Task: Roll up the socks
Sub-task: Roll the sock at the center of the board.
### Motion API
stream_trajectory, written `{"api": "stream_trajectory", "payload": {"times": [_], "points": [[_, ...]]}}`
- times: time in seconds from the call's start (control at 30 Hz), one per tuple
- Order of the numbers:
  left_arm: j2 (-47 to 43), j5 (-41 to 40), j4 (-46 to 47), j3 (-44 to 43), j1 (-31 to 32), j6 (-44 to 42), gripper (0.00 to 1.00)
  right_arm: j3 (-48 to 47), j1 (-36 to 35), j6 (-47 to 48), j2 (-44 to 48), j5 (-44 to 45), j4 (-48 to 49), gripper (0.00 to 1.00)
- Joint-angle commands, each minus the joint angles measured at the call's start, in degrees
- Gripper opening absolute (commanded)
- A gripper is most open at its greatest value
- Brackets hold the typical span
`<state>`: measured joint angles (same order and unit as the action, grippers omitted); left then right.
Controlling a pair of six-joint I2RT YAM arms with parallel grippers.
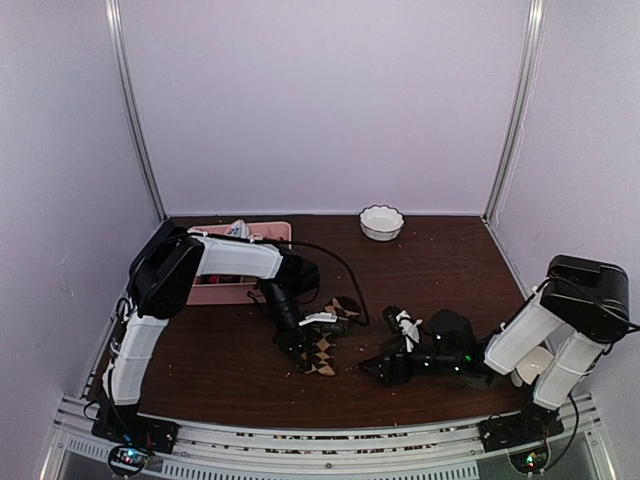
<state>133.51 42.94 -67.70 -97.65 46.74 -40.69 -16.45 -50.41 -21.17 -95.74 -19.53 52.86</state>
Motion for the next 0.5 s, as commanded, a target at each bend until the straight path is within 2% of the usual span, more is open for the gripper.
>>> {"api": "stream_trajectory", "payload": {"times": [0.0,0.03,0.1,0.2,0.27,0.4,0.47], "points": [[3.9,-7.4,-3.3,0.7,-0.4,1.1,0.0,8.6,2.5,-15.0,-0.5,15.2,21.9,1.0],[4.1,-7.2,-3.8,0.3,-0.4,1.2,0.0,9.8,3.9,-17.3,-3.5,14.3,28.4,1.0],[4.6,-6.5,-4.7,-0.5,-0.5,1.1,0.0,7.9,6.2,-14.7,-8.8,4.4,35.2,1.0],[6.4,-5.4,-6.9,-1.8,-0.8,1.2,0.0,8.4,4.0,-6.7,-10.3,6.6,37.0,1.0],[7.1,-4.4,-7.4,-1.9,-1.4,1.4,0.0,8.3,0.8,1.0,-6.7,10.7,30.6,1.0],[7.9,-2.4,-7.9,-1.9,-2.9,1.4,0.0,2.5,-5.1,15.5,3.1,15.6,2.9,1.0],[8.7,-1.8,-8.8,-2.7,-3.2,1.1,0.0,1.3,-7.3,21.0,4.4,16.6,-1.7,1.0]]}}
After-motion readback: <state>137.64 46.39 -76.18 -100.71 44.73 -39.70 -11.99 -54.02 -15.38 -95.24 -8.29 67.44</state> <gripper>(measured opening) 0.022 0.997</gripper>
